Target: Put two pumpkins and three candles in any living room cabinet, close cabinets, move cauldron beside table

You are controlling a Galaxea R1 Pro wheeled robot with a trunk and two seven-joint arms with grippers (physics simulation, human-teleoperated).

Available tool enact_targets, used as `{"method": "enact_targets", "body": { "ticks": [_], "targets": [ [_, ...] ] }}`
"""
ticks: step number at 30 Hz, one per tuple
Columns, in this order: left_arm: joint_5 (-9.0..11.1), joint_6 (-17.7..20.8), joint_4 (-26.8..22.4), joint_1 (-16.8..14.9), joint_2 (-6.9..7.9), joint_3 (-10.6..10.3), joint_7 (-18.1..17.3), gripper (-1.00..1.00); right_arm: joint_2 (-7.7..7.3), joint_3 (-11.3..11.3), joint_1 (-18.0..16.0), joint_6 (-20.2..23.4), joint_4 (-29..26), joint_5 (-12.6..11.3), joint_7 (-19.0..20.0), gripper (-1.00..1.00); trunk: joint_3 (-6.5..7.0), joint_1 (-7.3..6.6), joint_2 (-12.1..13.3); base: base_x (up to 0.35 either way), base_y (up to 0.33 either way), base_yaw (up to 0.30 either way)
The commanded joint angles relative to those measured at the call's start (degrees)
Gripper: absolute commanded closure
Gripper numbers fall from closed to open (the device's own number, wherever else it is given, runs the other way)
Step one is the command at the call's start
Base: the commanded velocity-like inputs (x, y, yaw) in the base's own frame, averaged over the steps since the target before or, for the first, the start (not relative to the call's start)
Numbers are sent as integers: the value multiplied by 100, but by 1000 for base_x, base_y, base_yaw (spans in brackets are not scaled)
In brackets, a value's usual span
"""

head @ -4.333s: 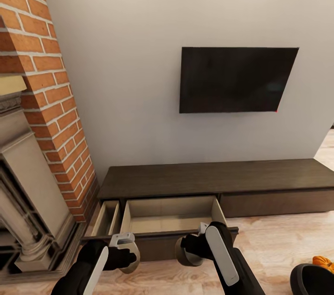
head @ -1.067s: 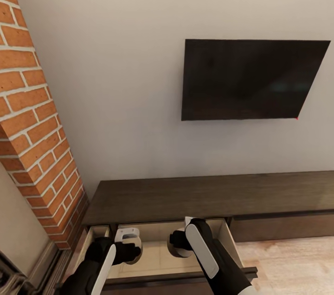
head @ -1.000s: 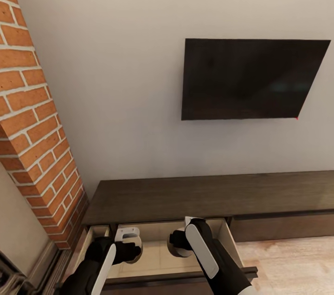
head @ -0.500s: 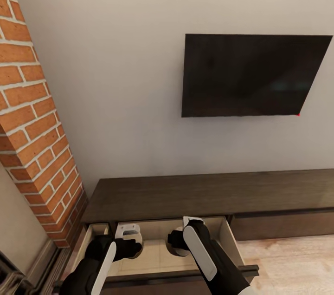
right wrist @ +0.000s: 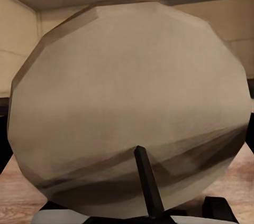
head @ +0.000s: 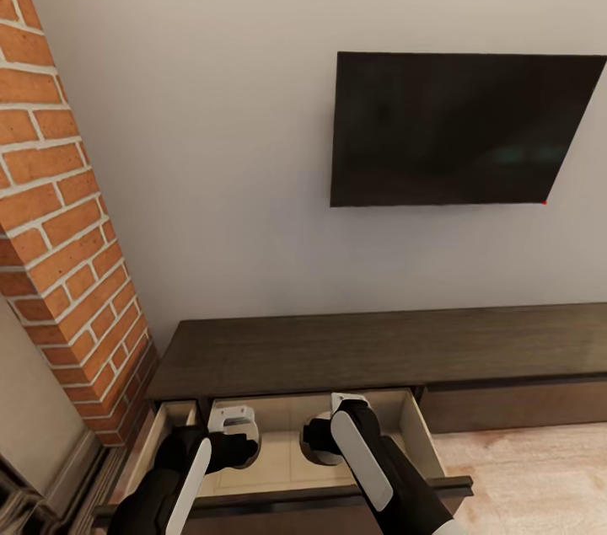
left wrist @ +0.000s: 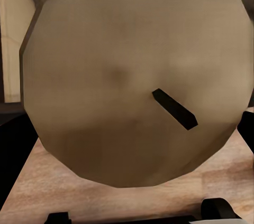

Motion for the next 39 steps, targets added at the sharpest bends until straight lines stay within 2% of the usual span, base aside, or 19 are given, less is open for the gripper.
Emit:
{"method": "enact_targets", "body": {
  "ticks": [1,13,20,26,39],
  "targets": [
    [53,23,-6,-2,0,-4,46,100,0,16,-5,-4,-5,-61,-64,100,-24,22,-45,0,0,0],
    [53,-20,-6,-1,0,-6,45,100,0,35,-5,-14,-5,-61,-64,100,-240,286,-527,0,0,0],
    [53,-30,-7,-3,0,-6,45,100,0,43,-5,-171,-1,-69,-64,100,-366,440,-807,0,0,0],
    [53,-30,-14,0,0,-6,40,100,0,177,-5,-203,-3,-64,-64,100,-473,572,-1048,0,0,0],
    [53,-30,-15,-1,0,-14,37,100,0,201,-5,-215,-5,-83,-64,100,-707,857,-1569,0,0,11]
  ]
}}
